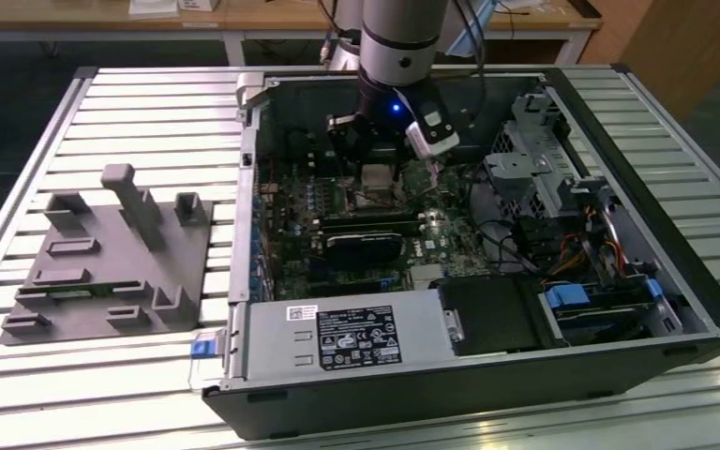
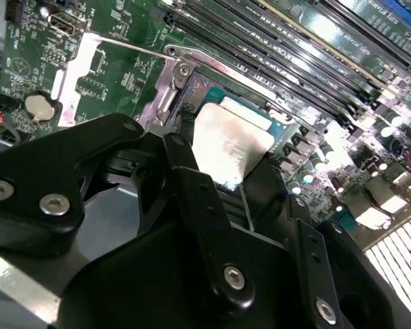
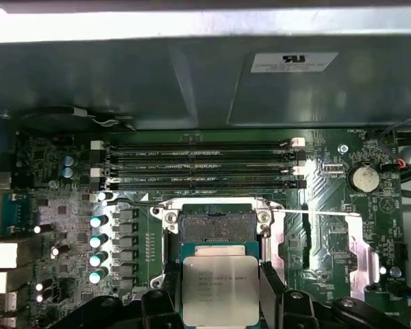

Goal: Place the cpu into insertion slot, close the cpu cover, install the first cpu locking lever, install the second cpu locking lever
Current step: 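Place the cpu into insertion slot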

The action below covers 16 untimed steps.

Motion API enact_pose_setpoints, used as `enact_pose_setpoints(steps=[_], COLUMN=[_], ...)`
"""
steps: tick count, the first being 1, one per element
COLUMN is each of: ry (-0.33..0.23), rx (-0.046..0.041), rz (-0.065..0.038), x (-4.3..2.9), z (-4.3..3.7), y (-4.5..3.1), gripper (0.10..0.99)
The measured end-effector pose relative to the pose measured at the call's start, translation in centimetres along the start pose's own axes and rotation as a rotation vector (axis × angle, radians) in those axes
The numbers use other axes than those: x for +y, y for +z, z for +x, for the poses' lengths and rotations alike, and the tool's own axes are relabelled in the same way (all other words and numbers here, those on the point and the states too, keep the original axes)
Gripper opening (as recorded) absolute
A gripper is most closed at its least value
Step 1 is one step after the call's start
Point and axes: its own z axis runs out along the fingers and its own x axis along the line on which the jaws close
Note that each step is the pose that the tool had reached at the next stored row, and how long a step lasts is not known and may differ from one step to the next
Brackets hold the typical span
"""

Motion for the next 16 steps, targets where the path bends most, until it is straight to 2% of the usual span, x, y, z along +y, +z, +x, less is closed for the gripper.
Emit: enact_pose_setpoints(steps=[7,9,12,16], ry=[0.0,0.0,0.004,0.045], rx=[0.0,0.0,-0.0005,-0.0039], rz=[0.0,0.0,0.007,0.01], x=[-0.09,-0.08,-0.08,-0.09], z=[-0.09,-0.16,-0.2,-0.2], y=[1.26,1.42,1.53,1.58], gripper=[0.541,0.541,0.541,0.541])
